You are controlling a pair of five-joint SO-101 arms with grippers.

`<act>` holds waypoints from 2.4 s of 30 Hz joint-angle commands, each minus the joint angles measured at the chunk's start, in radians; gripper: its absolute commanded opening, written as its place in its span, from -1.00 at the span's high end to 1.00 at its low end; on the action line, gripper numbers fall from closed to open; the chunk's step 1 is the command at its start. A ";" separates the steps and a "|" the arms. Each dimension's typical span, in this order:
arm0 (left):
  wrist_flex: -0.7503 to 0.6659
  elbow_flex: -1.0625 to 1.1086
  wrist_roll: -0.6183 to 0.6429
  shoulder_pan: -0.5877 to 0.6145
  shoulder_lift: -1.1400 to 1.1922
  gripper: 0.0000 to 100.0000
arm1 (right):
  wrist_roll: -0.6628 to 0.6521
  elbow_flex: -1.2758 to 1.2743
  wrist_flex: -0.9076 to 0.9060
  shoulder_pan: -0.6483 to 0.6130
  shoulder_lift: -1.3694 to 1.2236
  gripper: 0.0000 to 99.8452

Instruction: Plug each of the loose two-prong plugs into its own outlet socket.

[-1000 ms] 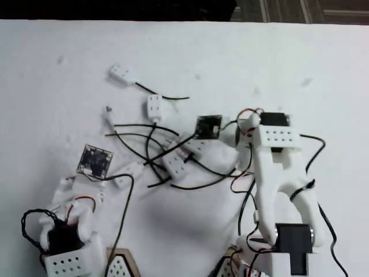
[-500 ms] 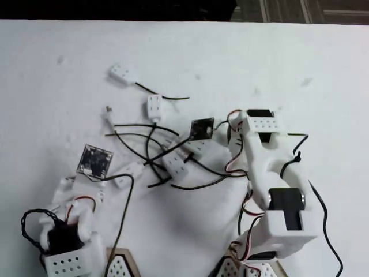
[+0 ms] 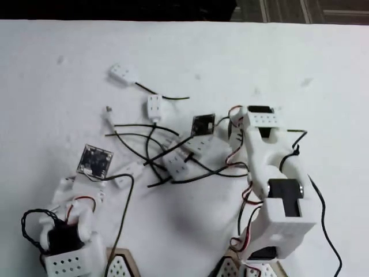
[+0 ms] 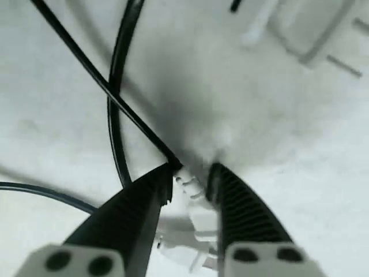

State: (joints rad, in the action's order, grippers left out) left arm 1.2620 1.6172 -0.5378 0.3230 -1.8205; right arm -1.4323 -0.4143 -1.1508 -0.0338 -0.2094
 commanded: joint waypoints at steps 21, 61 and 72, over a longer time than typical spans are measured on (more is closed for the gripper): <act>-0.009 -0.003 -0.011 0.007 -0.001 0.95 | 0.977 0.190 0.001 0.165 0.268 0.97; -0.009 -0.003 -0.011 0.007 -0.001 0.95 | 1.099 0.634 -0.420 0.033 -0.306 0.69; -0.009 -0.003 -0.011 0.007 -0.001 0.95 | 1.100 0.634 -0.450 0.031 -0.346 0.69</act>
State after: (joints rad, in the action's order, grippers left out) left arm 1.2620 1.6172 -0.5378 0.3230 -1.8205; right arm -0.3383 0.1841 -1.5666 -0.0092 -0.5669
